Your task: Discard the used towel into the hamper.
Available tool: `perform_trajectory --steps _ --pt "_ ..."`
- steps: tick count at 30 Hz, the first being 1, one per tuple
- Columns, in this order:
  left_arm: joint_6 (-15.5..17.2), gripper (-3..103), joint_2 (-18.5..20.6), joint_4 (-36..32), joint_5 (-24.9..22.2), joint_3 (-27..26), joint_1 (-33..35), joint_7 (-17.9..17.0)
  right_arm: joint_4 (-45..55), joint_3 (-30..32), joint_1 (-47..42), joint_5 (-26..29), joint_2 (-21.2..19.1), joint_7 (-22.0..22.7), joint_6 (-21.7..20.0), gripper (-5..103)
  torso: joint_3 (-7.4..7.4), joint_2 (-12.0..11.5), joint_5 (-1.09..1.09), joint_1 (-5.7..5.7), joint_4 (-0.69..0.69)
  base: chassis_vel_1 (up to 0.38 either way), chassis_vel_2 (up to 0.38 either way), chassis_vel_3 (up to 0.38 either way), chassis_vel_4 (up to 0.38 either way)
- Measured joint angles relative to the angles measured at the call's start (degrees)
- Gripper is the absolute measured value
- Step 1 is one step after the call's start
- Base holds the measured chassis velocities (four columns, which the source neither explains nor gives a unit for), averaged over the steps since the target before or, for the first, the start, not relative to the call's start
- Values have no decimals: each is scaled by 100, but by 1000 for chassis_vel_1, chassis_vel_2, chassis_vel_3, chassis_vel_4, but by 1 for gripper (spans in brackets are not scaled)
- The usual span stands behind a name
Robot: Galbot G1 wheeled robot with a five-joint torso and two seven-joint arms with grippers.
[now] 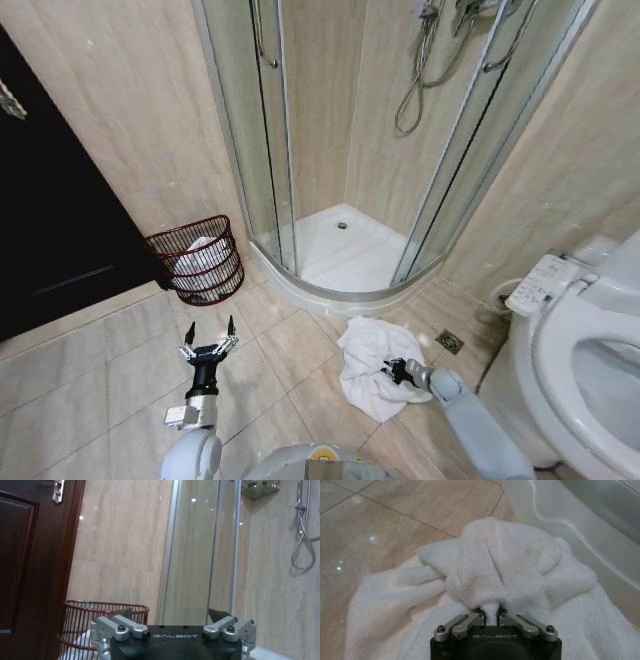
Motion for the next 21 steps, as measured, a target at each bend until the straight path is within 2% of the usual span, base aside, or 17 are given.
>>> perform_trajectory --steps 21 --pt "17 100 -13 -35 21 14 34 41 63 39 -69 95 6 -22 0 11 0 0 -1 0 0 0 0 0 0"
